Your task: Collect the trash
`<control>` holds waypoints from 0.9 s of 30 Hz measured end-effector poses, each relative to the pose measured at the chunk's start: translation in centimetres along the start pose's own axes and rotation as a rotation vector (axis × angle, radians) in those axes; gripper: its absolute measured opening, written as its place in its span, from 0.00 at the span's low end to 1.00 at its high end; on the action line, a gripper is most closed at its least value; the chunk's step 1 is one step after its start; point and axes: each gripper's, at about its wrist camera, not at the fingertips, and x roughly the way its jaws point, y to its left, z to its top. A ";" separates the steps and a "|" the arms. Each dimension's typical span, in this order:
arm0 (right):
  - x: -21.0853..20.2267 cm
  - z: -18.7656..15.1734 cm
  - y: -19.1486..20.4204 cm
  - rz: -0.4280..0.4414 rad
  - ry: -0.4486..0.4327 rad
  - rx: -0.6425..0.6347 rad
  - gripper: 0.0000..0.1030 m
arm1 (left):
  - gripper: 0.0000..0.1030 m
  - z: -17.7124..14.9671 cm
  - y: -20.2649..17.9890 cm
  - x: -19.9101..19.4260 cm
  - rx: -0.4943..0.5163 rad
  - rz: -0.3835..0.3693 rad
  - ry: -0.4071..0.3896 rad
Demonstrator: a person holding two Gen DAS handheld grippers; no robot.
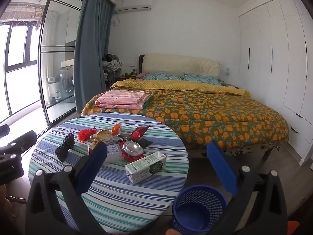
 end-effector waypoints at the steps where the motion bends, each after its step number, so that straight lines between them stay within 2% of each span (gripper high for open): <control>1: -0.4 0.0 0.0 0.000 -0.002 0.004 0.96 | 0.96 0.0 0.0 0.0 0.002 0.001 -0.001; 27: -1.5 -0.4 -0.3 -0.010 -0.004 0.016 0.96 | 0.96 -0.3 -1.2 -0.4 0.010 -0.005 -0.004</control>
